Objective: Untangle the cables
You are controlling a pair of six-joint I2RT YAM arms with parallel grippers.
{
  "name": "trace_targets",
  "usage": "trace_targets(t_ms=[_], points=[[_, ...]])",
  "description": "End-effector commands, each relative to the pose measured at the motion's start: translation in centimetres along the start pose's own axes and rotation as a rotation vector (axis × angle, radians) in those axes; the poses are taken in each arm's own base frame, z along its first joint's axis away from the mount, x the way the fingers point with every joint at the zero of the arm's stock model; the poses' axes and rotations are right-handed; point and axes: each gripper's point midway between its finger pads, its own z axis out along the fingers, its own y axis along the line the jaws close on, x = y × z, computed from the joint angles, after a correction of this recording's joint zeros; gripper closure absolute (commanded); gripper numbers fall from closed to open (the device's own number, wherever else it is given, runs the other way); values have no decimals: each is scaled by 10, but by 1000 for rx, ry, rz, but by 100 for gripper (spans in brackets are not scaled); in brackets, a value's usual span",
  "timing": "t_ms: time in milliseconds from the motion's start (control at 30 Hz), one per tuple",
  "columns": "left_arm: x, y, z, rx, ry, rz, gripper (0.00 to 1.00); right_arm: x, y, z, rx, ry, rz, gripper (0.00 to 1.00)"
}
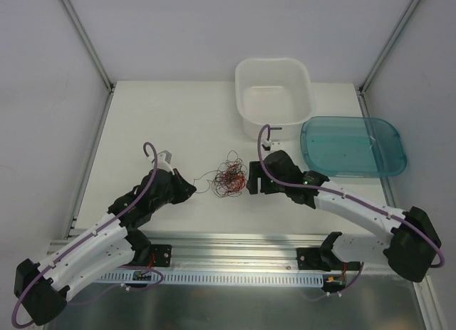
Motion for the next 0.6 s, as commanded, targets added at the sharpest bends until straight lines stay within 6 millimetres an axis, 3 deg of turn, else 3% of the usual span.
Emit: trace_targets(t_ms=[0,133,333,467,500,567], points=[[5,0,-2,3,29,5,100,-24,40,21,-132,-67,27,13],[7,0,-4,4,36,4,100,-22,43,60,-78,-60,-1,6],[2,4,-8,-16,17,13,100,-19,41,99,-39,-65,-17,9],[-15,17,-18,-100,-60,22,100,-13,38,104,-43,-57,-37,30],[-23,16,-23,-108,-87,21,100,-17,35,100,-33,-75,-35,50],[-33,30,-30,-182,-126,38,100,-15,17,94,12,-81,-30,74]])
